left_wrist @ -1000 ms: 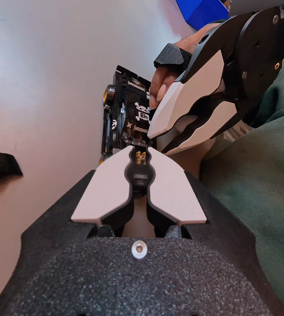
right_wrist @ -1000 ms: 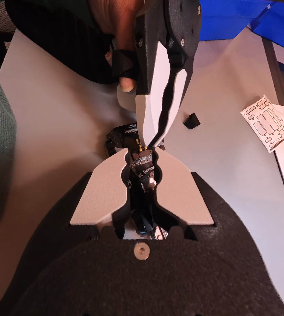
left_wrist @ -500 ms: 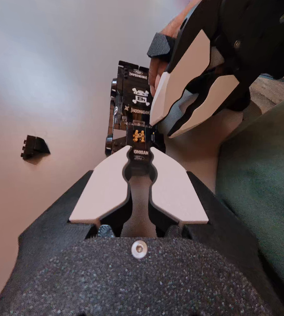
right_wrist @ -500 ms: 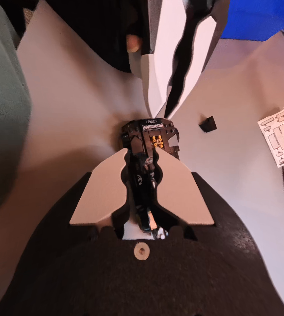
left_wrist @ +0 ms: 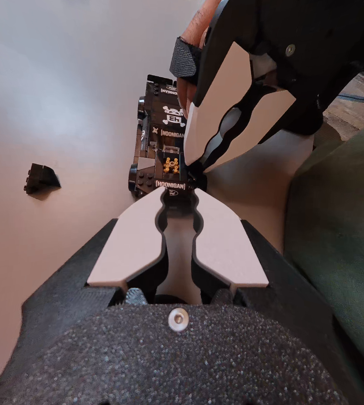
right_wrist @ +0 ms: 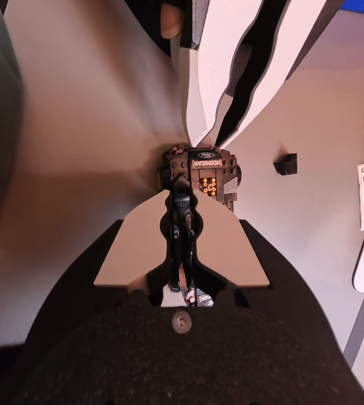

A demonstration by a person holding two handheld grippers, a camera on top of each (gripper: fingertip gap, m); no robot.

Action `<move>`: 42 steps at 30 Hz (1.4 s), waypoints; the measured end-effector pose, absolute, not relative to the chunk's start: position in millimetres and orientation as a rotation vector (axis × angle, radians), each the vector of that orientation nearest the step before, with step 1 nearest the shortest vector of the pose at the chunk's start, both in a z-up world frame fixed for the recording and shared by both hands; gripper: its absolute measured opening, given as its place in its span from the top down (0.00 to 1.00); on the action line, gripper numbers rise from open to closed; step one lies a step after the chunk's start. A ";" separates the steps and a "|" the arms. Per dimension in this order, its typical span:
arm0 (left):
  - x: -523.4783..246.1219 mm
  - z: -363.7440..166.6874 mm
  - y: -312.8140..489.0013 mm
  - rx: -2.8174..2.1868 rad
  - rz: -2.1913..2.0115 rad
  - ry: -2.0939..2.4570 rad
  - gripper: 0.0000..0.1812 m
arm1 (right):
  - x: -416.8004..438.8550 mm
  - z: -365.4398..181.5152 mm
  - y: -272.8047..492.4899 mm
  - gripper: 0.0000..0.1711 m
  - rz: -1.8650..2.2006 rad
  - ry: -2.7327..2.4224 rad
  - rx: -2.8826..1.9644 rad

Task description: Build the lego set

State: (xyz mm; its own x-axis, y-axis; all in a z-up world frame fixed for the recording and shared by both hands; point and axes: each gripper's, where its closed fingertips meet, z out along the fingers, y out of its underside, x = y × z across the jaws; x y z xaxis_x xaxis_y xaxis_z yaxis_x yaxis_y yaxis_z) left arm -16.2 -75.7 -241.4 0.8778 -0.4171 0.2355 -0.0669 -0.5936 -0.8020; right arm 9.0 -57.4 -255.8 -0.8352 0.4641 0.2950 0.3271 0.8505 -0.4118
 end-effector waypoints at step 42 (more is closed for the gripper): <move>-6.6 -237.6 -49.6 -2.146 -0.870 0.160 0.94 | -16.0 -235.0 -41.9 0.98 0.363 -2.224 -0.292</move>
State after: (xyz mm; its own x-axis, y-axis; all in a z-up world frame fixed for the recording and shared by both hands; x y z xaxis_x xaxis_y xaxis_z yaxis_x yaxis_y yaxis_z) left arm -6.6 -49.6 -237.6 0.7558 -0.3815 0.5322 0.1670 -0.6737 -0.7199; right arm -16.0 -41.9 -235.0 -0.6185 0.3290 0.7136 0.0853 0.9309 -0.3552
